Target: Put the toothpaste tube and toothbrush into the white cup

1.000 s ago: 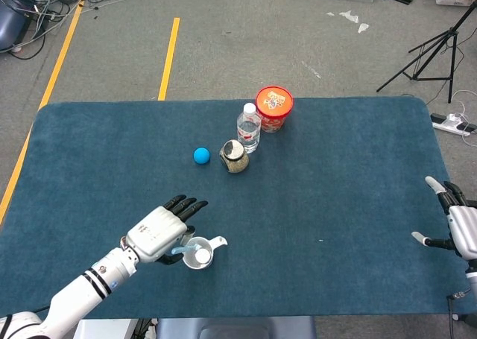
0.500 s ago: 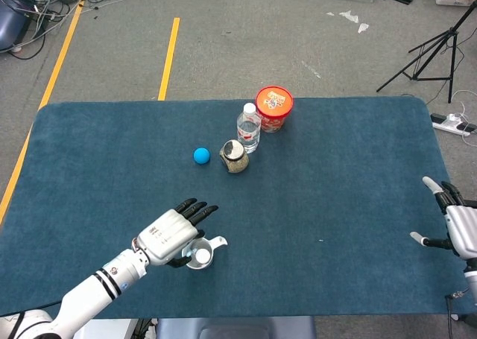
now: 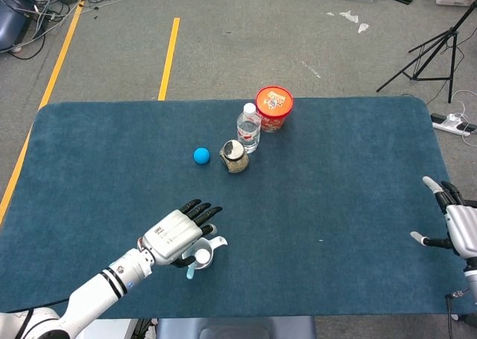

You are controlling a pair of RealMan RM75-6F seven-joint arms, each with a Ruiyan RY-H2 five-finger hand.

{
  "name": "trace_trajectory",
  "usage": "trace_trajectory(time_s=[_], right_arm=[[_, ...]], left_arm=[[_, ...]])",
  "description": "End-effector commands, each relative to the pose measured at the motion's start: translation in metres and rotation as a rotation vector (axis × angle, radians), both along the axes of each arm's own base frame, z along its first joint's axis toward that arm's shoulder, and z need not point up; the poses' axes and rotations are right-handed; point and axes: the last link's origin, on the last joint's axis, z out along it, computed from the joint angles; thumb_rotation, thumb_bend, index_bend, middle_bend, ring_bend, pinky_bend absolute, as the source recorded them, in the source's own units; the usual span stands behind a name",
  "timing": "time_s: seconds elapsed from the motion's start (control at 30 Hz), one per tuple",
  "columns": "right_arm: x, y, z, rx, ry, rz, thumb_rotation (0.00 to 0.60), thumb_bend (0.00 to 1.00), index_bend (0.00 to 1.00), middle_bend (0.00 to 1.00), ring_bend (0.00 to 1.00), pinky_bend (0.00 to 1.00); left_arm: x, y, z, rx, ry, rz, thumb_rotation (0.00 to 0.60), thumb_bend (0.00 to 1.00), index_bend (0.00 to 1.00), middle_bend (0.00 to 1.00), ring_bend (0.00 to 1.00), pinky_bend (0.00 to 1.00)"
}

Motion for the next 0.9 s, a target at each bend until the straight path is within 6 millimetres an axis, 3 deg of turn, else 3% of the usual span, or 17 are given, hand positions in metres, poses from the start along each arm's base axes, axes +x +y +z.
trace_trajectory(time_s=[0.03,0.2,0.4,0.7,0.9], right_arm=[[0.000,0.000,0.000,0.000,0.000,0.000,0.600,0.00,0.05,0.19,0.08,0.62],[0.000,0.001,0.000,-0.001,-0.001,0.001,0.600,0.00,0.05,0.19,0.08,0.62],[0.000,0.001,0.001,-0.004,0.000,0.003,0.600,0.00,0.05,0.19,0.08,0.62],[0.001,0.000,-0.002,-0.007,0.014,-0.001,0.600,0.00,0.05,0.19,0.08,0.62],[0.003,0.000,-0.006,-0.010,0.029,-0.004,0.600,0.00,0.05,0.19,0.08,0.62]], left_arm=[[0.000,0.000,0.002,0.005,-0.006,0.001,0.600,0.27,0.13,0.05,0.00,0.07],[-0.003,-0.002,0.008,0.026,-0.017,0.014,0.600,0.27,0.06,0.05,0.00,0.07],[-0.022,-0.002,0.027,0.104,-0.006,0.066,0.600,0.27,0.05,0.05,0.00,0.08],[-0.093,-0.003,0.064,0.335,-0.023,0.212,0.600,0.27,0.08,0.05,0.01,0.09],[-0.140,-0.013,0.078,0.451,-0.023,0.294,0.600,0.27,0.11,0.05,0.01,0.09]])
